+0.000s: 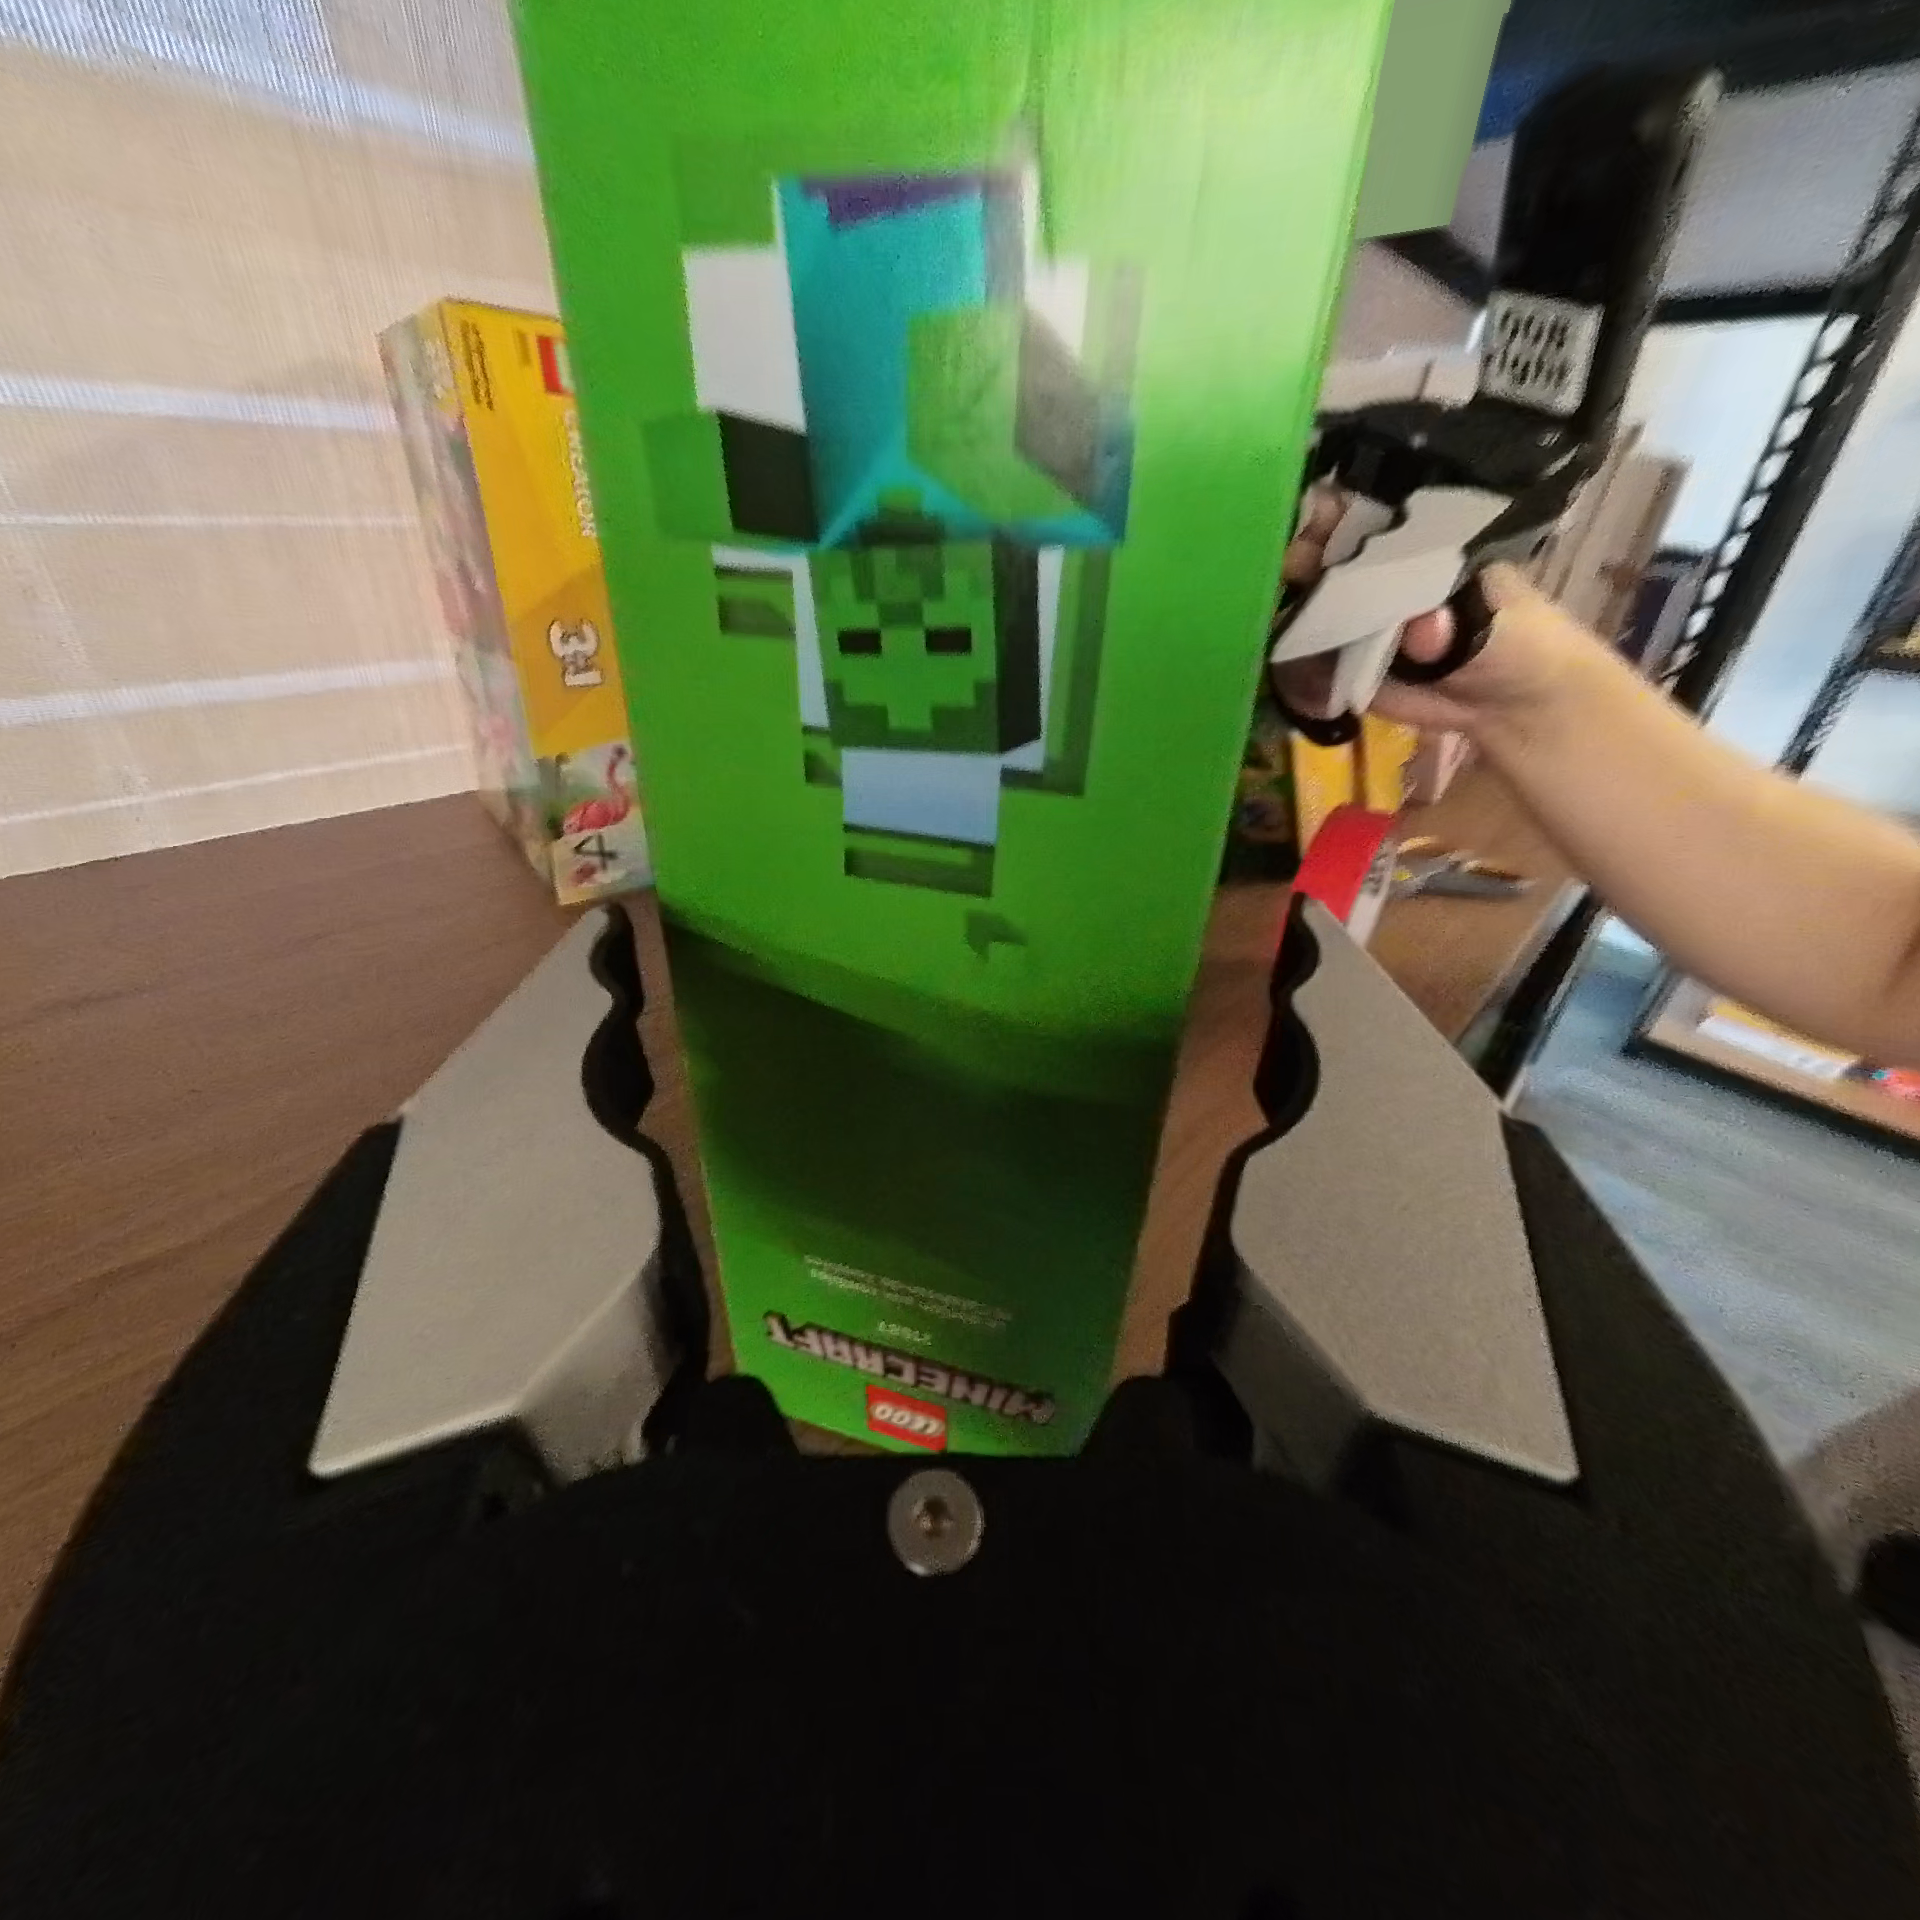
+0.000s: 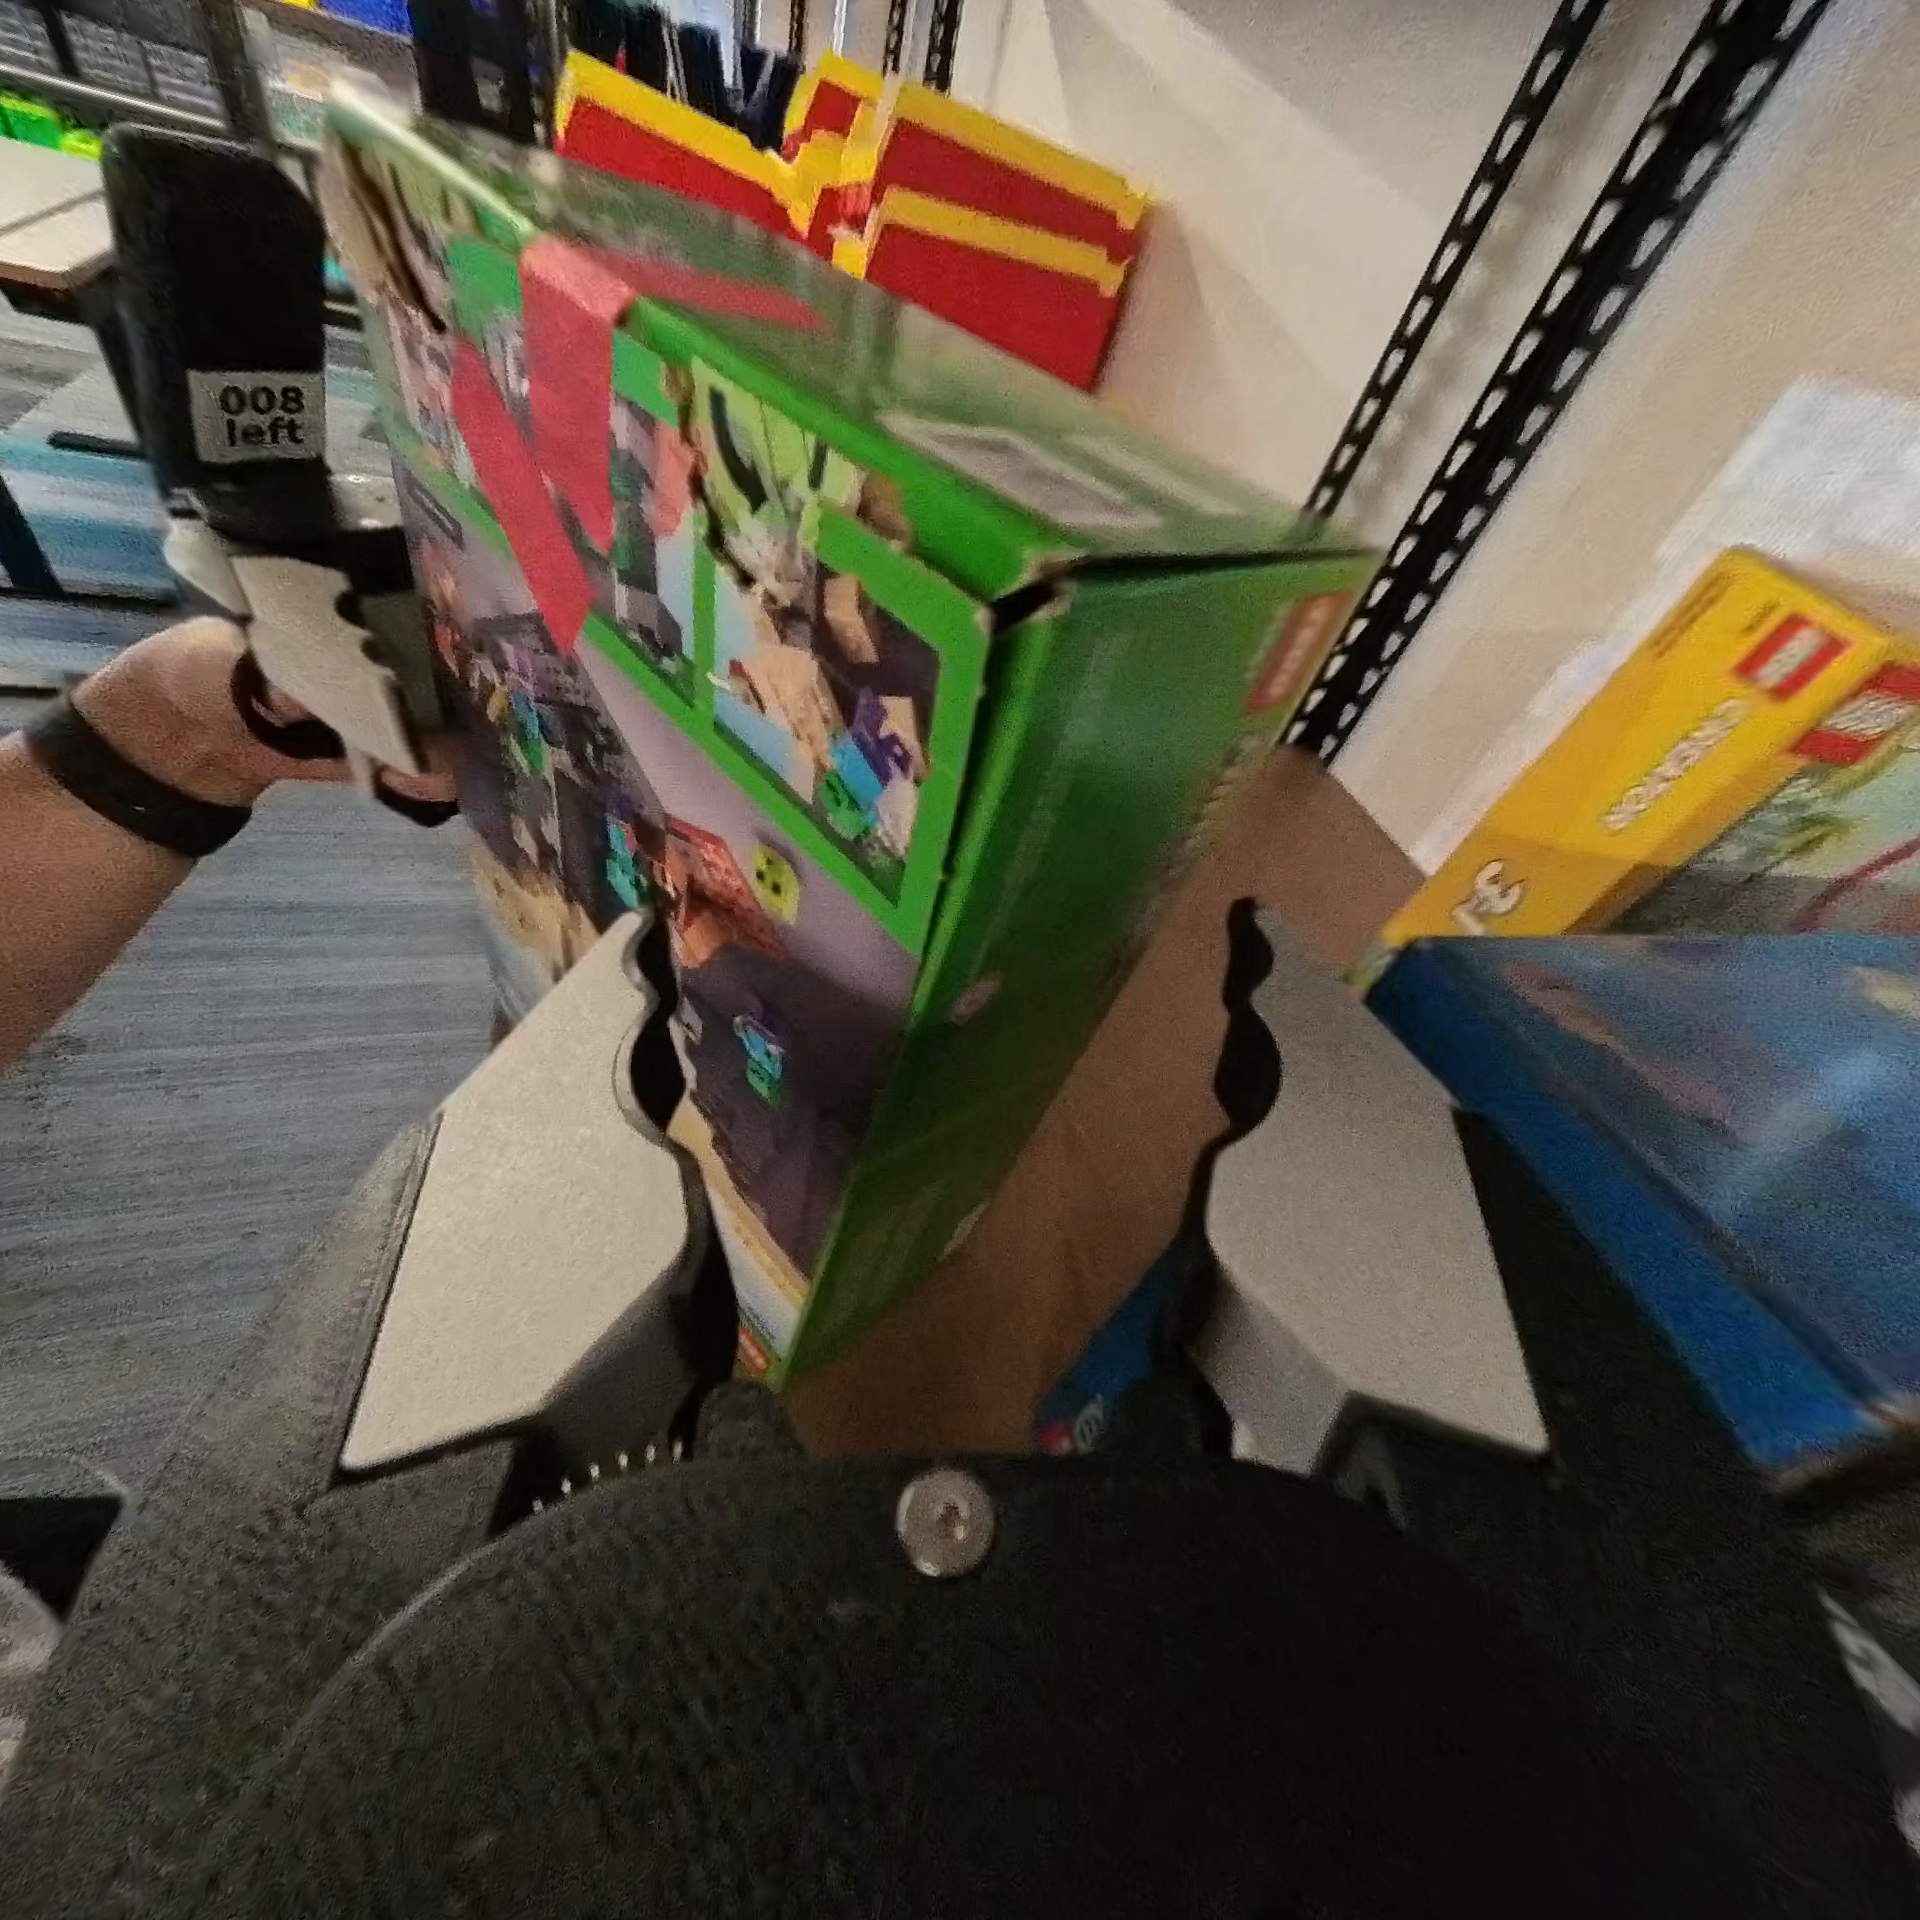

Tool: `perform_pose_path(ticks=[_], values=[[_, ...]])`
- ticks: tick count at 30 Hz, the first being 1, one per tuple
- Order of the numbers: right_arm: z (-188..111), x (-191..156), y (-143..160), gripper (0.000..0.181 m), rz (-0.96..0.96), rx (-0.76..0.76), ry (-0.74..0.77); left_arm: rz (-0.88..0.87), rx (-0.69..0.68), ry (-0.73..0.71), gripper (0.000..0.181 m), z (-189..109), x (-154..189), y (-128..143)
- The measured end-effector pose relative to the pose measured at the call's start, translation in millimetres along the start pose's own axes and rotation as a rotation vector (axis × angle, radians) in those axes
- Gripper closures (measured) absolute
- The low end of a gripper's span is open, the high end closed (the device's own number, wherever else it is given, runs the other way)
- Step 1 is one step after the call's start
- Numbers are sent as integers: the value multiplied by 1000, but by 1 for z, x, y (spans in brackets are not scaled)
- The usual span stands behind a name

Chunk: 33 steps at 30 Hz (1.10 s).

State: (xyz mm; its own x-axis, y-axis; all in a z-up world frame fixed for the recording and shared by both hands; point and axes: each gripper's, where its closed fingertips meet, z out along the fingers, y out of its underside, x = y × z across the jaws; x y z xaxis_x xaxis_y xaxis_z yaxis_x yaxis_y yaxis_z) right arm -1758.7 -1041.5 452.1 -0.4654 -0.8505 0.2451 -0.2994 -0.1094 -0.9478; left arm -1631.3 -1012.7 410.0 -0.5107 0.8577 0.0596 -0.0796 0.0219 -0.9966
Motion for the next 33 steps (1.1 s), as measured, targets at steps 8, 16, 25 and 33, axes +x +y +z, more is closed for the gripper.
perform_pose_path(ticks=[8,16,25,33], values=[[37,-9,26,64,54,-57,-94,23,-90,-10,65,19,-7,27],[46,-20,33,57,77,-82,-93,16,-58,-7,65,10,-6,25],[60,-30,51,52,87,-232,-73,43,-138,-30,58,15,-8,41],[37,-78,-22,52,50,-53,-22,-16,-27,51,59,-26,27,-8]])
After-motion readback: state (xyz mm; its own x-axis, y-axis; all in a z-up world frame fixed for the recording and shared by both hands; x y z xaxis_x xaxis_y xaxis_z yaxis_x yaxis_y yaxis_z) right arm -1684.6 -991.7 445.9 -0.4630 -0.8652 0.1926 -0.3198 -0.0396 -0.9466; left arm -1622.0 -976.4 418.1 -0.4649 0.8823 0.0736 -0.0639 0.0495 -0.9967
